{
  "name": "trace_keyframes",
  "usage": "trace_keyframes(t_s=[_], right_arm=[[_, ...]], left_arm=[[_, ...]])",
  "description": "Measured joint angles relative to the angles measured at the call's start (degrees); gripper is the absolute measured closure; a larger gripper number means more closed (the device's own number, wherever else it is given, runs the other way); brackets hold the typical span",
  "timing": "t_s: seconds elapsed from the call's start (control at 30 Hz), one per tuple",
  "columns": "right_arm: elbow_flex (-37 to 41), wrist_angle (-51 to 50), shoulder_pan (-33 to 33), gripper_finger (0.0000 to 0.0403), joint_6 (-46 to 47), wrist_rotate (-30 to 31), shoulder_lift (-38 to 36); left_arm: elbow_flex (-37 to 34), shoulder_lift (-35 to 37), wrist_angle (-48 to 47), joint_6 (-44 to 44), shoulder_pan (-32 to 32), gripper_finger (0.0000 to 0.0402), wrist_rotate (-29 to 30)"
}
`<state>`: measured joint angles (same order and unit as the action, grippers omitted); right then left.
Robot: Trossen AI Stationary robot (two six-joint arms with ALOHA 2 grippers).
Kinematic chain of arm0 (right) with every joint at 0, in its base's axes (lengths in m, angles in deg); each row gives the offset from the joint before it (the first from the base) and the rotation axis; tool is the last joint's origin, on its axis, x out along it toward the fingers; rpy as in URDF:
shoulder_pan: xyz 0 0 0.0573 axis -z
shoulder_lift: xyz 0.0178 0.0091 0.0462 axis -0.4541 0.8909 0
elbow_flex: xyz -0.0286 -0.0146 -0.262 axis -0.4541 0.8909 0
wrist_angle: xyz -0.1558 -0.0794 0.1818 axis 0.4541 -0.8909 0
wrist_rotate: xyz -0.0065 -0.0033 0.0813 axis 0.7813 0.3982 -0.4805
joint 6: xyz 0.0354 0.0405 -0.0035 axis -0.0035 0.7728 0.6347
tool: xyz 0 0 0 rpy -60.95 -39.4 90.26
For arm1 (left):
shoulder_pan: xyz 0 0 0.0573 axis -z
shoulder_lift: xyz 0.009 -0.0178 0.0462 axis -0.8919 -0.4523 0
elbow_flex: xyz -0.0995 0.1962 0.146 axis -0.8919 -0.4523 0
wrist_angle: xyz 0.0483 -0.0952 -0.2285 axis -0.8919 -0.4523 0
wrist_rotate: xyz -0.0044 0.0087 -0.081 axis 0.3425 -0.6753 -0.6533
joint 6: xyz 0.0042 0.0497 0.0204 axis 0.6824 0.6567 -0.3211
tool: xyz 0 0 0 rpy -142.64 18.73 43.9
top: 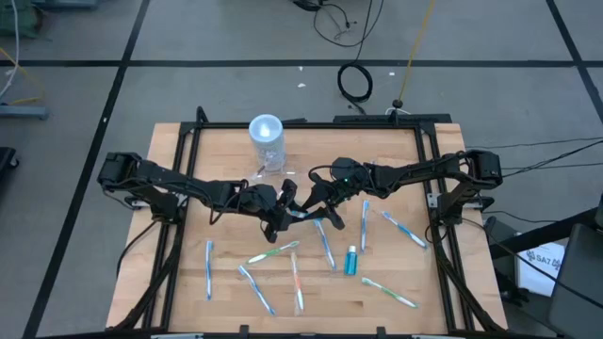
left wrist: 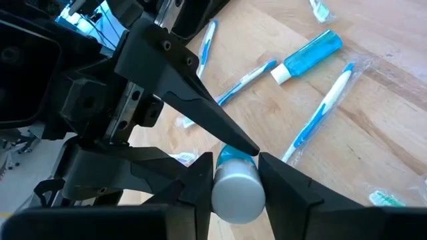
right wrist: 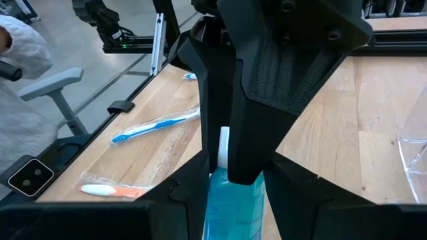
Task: Pick & Place toothbrushing station
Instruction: Put the top right blue mouthwash into the transparent organizer
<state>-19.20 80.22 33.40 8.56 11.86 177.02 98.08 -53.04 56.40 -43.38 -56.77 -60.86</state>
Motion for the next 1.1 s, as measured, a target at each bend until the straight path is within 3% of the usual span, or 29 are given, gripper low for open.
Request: trace_keyframes(t_s=[0.27, 0.5, 0.7, 0.97, 1.1], right_arm=[[0.0, -0.2, 0.0, 0.0277, 0.2, 0.4, 0.0], [0.0, -0.3, 0.0, 0.0276, 0.2, 0.4, 0.0], [0.0, -0.1, 0.0, 0.0246, 0.2, 0.9, -0.1], [0.0, -0.7, 0.0, 0.0206, 0.2, 8.1, -0.2], [0.0, -2.5, 0.5, 0.0202, 0.2, 8.2, -0.2]], left_arm=[[0.0, 0.0, -1.4, -1.5, 0.5, 0.0311, 0.5], [0.0, 0.0, -0.8, -1.2, 1.3, 0.0303, 0.8], [0.0, 0.0, -3.1, -1.5, 1.3, 0.0301, 0.6], [-0.1, 0.0, -4.0, -2.0, 1.9, 0.0301, 2.8], [-0.1, 0.8, -7.7, -8.7, 2.3, 0.0301, 5.6]])
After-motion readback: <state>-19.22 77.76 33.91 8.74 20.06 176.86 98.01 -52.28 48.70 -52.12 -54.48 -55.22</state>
